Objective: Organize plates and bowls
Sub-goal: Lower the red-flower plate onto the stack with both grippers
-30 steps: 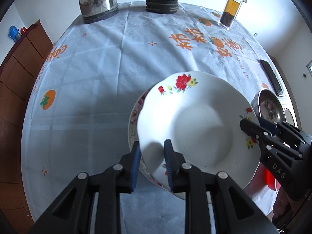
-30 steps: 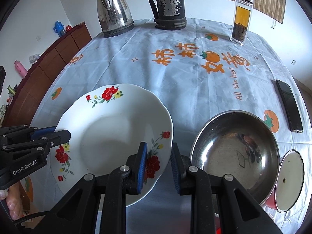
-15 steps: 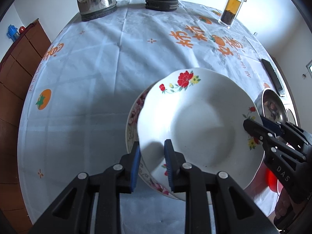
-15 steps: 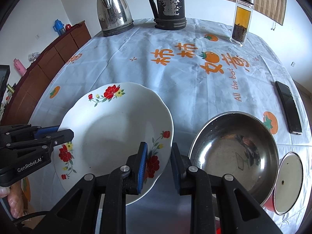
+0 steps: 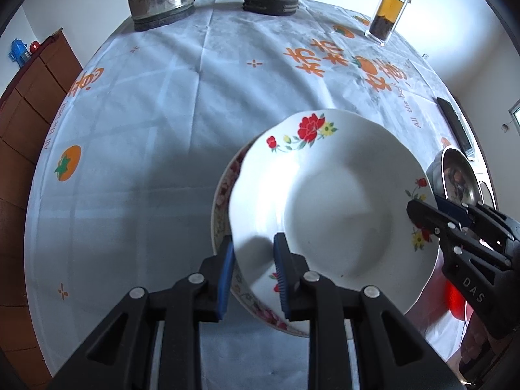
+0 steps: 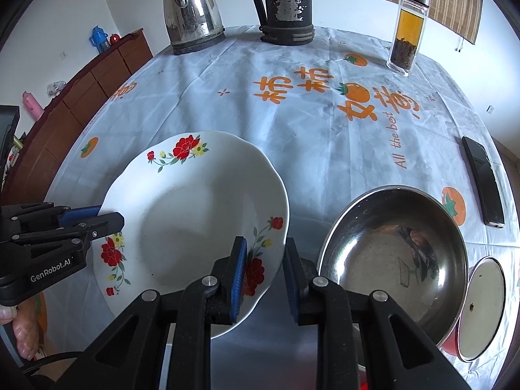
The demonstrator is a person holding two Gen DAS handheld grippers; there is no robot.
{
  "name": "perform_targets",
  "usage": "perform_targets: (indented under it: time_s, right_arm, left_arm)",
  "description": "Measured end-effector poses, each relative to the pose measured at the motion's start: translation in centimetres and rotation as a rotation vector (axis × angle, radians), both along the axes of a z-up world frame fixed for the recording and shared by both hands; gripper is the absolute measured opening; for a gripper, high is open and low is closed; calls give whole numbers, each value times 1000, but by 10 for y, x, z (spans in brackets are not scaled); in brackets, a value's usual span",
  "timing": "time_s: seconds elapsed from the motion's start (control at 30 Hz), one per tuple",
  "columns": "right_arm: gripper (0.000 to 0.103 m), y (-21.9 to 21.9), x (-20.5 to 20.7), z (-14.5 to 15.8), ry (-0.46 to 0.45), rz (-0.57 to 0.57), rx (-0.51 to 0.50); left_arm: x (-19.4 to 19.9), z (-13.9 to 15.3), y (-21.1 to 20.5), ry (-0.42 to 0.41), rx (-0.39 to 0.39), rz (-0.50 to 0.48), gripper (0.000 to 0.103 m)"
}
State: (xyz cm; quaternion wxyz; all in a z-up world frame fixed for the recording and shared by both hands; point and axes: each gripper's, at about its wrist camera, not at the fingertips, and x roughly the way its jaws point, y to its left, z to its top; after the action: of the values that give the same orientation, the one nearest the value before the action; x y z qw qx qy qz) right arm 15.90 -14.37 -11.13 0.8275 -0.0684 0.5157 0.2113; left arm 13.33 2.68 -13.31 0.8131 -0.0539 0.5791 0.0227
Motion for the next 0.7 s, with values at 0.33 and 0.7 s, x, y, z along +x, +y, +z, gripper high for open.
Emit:
perform_targets:
  time_s: [0.33, 0.7]
  right_arm:
    - [24, 1, 1, -2, 12, 9, 1]
    - [24, 12, -5, -4, 4, 47, -16]
  left_arm:
    - [-3, 5, 2, -7, 8, -1, 22]
    - [-5, 7, 8, -24, 43, 7, 21]
